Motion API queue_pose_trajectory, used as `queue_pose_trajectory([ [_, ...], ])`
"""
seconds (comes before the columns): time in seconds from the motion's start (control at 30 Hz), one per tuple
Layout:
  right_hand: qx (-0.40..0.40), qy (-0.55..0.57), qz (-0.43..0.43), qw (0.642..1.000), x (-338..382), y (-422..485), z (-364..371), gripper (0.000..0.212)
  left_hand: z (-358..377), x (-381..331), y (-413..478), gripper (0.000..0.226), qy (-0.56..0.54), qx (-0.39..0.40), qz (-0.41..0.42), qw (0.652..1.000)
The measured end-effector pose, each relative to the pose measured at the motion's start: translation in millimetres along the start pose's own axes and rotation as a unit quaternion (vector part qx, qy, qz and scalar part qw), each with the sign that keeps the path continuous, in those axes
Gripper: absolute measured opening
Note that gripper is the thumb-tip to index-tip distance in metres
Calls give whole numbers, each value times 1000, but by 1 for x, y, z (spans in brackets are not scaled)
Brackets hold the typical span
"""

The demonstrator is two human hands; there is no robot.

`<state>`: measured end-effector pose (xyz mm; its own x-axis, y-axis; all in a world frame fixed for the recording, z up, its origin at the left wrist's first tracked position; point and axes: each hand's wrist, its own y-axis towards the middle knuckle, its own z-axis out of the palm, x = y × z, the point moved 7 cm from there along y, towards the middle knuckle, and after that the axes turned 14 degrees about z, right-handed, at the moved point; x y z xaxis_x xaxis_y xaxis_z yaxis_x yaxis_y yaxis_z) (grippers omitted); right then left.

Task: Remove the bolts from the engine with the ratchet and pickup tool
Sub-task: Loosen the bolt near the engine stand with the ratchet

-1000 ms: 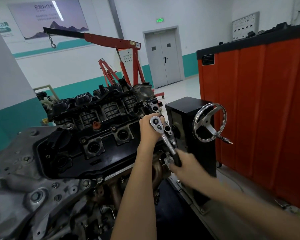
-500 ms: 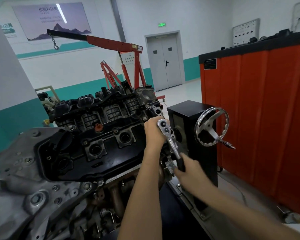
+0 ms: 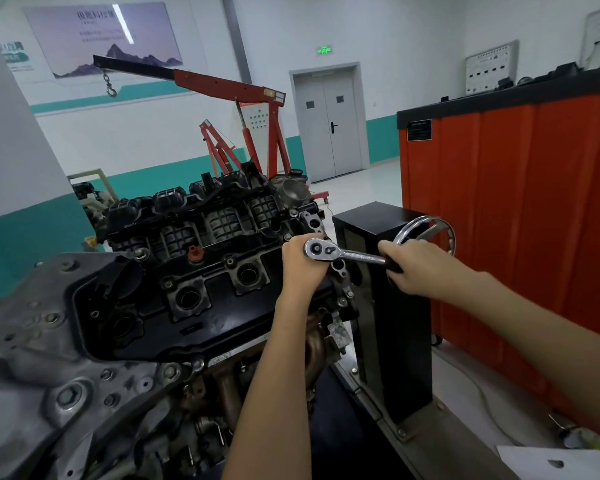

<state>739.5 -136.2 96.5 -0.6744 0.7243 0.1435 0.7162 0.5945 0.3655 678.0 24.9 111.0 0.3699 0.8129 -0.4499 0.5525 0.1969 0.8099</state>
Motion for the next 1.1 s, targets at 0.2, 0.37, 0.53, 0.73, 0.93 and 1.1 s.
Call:
queue_pose_trajectory([
  [0.2,52,368,131,919,45,-63,60,20,1,1,1,55,-26,-63,-33,997],
  [0.37,78,532,166,827,76,-77,82,25,6,-1,1,56,-2,-42,-19,999],
  [0.53,118,256,46,958,20,-41,47,14,2,3,0,58,-20,7,-3,1000],
  [0.73,-9,-88,-66,994,-2,19,-23,14,-1,-4,0,38,-3,22,30,999],
  [0.93,69,334,102,935,34,-50,48,13,0,6,4,59,-26,-63,-63,996],
  [1.1,91,509,134,846,85,-69,71,10,-3,5,5,55,-19,-86,-61,994],
])
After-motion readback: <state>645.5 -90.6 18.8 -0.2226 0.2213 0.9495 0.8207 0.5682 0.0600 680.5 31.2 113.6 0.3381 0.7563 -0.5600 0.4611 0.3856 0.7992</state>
